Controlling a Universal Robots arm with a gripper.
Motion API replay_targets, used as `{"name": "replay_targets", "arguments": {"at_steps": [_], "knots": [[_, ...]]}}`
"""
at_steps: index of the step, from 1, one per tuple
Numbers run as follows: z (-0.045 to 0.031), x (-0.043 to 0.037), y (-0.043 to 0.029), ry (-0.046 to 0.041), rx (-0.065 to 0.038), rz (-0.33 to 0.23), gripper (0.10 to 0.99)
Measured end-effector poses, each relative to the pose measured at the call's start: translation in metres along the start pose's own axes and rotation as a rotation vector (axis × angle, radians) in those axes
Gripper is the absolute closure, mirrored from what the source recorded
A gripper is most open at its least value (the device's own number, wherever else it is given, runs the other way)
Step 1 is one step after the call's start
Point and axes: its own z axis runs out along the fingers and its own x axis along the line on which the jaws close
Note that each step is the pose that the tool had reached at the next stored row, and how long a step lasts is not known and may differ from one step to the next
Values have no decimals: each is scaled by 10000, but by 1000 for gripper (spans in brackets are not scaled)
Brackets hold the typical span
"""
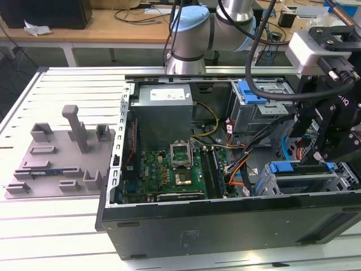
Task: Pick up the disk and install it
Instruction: 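Insert the first disk wire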
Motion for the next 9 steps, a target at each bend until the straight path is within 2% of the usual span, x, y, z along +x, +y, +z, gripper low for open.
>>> {"name": "replay_targets", "arguments": {"at_steps": [1, 2, 3, 4, 5, 6, 8, 9], "knots": [[2, -3, 0, 7, 0, 0, 522], [4, -22, -1, 127, -2, 3, 522], [4, -47, -1, 304, -12, 8, 522], [6, -101, -4, 715, -26, 17, 522], [11, -157, -6, 1070, -31, 23, 522], [16, -222, -8, 1261, -31, 26, 522], [20, -269, -8, 1333, -30, 110, 522], [23, -282, -8, 1425, -37, 146, 522]]}}
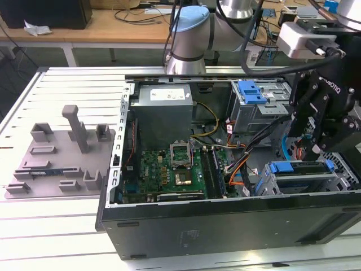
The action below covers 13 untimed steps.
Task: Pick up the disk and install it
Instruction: 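Insert the first disk wire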
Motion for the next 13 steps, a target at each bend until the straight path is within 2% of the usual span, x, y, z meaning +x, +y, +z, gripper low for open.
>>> {"name": "replay_targets", "arguments": {"at_steps": [2, 3, 4, 7, 9, 11, 13], "knots": [[0, -37, 0, 382, -88, 2, 522], [-3, -76, -1, 709, -187, 0, 522], [-7, -120, -3, 968, -277, -1, 522], [-14, -215, -11, 1259, -396, -6, 522], [-21, -292, -19, 1409, -425, -3, 522], [-33, -453, -47, 1832, -572, -7, 522], [-38, -510, -61, 2009, -655, -12, 522]]}}
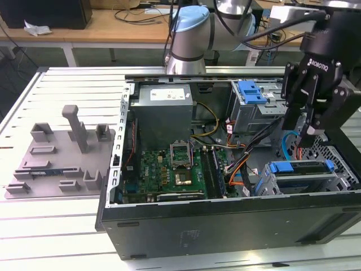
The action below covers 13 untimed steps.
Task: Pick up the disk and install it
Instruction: 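Insert the first disk wire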
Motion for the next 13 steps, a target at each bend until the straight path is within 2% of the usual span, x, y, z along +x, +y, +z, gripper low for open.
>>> {"name": "replay_targets", "arguments": {"at_steps": [2, 4, 5, 7, 9, 11, 12, 13], "knots": [[-15, -45, -16, 181, -88, -10, 522], [-23, -77, -77, 524, -268, -29, 522], [-26, -83, -104, 647, -324, -34, 522], [-29, -90, -177, 802, -431, -54, 522], [-23, -93, -220, 923, -588, -138, 522], [-20, -96, -285, 968, -714, -205, 522], [-15, -99, -356, 986, -763, -223, 522], [5, -107, -401, 991, -736, -214, 522]]}}
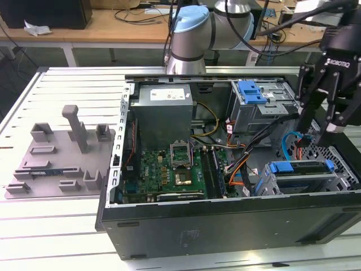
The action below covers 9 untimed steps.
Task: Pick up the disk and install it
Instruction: 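Insert the first disk wire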
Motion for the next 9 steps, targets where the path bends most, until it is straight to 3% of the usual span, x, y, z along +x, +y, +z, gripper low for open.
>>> {"name": "replay_targets", "arguments": {"at_steps": [1, 2, 4, 9], "knots": [[1, 0, -5, -11, 269, 120, 522], [0, 0, -6, -22, 353, 223, 522], [-1, 0, -7, -50, 336, 410, 522], [5, -3, -11, -152, 125, 1084, 522]]}}
